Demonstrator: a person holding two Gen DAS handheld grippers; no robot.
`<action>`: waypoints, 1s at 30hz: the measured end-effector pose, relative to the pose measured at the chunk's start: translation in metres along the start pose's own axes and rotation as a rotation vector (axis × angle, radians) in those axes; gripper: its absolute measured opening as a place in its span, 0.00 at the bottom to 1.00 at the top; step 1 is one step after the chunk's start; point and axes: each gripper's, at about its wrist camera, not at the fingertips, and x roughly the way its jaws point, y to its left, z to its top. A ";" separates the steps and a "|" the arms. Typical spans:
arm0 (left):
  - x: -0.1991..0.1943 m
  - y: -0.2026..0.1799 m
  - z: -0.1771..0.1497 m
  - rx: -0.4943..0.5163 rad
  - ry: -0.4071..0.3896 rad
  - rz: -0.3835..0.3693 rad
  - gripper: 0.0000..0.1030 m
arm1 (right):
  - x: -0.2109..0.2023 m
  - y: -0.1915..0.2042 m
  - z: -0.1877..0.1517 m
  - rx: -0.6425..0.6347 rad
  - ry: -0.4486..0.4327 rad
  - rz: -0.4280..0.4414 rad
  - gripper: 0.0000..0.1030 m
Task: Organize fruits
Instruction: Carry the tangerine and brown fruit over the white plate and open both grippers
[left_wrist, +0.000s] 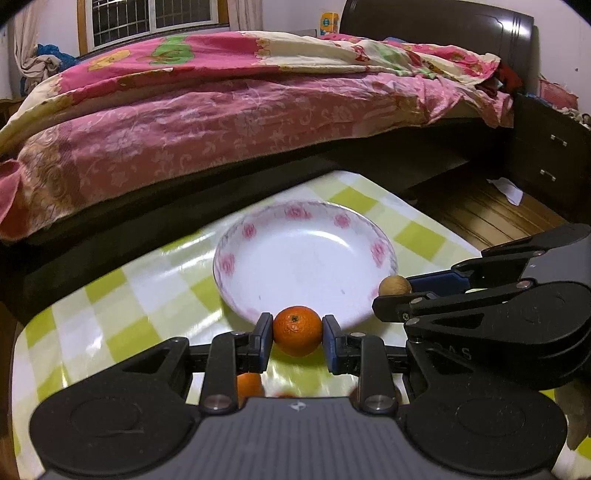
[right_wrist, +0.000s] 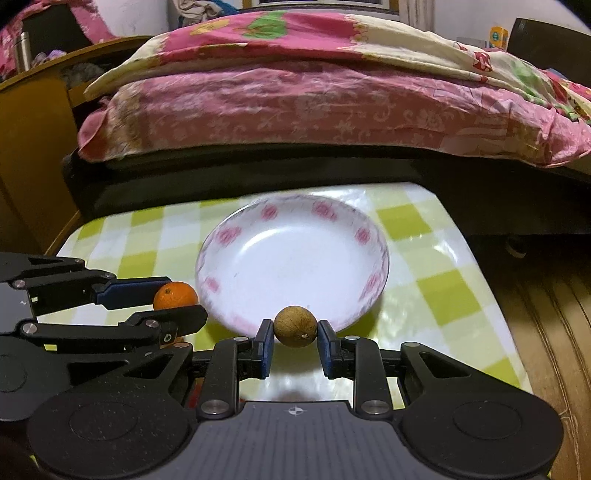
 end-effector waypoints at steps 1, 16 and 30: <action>0.004 0.000 0.003 0.004 -0.001 0.004 0.34 | 0.004 -0.002 0.003 0.007 -0.001 -0.004 0.21; 0.042 0.005 0.008 -0.002 0.035 0.012 0.34 | 0.037 -0.011 0.011 0.023 0.021 -0.039 0.21; 0.054 0.006 0.005 0.002 0.048 0.018 0.34 | 0.043 -0.008 0.010 -0.010 0.023 -0.058 0.22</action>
